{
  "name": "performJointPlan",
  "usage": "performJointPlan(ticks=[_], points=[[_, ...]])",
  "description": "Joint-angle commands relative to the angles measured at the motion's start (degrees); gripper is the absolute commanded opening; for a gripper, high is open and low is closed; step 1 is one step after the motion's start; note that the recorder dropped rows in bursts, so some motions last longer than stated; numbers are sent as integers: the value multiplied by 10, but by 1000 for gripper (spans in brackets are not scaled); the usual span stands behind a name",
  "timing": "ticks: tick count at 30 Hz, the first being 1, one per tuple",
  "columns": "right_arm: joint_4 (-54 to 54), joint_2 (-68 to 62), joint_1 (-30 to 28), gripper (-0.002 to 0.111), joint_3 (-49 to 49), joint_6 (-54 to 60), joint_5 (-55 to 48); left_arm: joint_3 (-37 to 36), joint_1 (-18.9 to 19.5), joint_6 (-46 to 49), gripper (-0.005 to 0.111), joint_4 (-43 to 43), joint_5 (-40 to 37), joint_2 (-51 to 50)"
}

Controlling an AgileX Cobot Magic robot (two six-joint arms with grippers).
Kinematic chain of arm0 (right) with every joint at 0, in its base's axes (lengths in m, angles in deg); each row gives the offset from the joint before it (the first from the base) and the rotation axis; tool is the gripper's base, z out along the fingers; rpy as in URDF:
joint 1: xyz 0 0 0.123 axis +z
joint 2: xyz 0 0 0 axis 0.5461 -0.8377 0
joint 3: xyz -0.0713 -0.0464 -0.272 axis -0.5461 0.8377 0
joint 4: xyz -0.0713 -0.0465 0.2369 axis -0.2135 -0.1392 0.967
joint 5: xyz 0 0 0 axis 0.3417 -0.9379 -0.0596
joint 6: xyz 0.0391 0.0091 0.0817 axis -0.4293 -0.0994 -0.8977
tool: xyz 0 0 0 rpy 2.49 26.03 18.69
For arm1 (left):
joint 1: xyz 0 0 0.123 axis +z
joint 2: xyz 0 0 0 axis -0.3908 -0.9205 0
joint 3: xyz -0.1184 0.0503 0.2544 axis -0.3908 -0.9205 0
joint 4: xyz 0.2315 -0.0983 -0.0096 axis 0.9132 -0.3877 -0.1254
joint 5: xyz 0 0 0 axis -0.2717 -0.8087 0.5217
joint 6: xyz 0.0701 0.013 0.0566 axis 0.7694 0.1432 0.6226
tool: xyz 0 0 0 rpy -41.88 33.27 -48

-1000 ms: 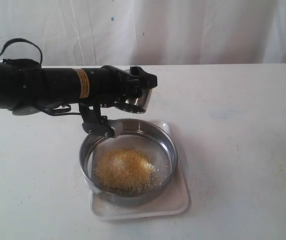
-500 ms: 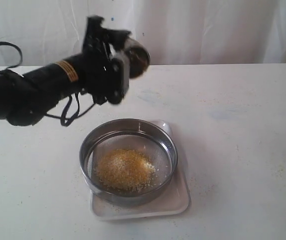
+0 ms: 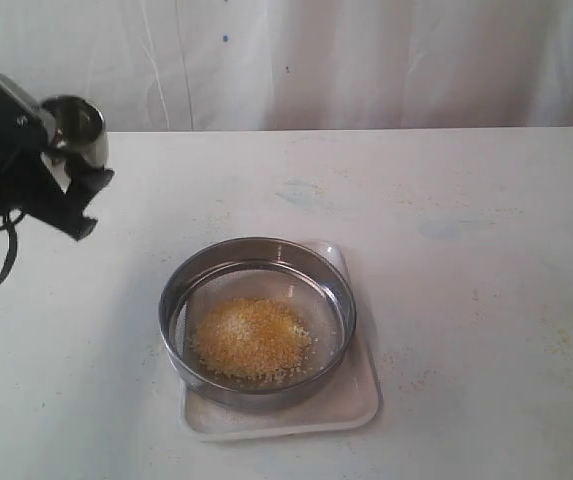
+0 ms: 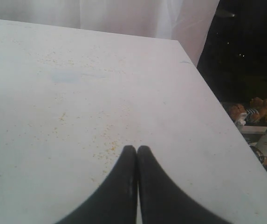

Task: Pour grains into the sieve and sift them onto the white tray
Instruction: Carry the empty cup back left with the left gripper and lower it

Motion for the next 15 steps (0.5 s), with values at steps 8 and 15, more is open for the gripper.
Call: performJointPlan(ticks=[8, 15], points=[[-3, 1, -1, 0, 0, 1, 4, -36, 19, -87, 0, 25, 227, -169], [-3, 1, -1, 0, 0, 1, 4, -32, 19, -86, 0, 10, 239, -228]])
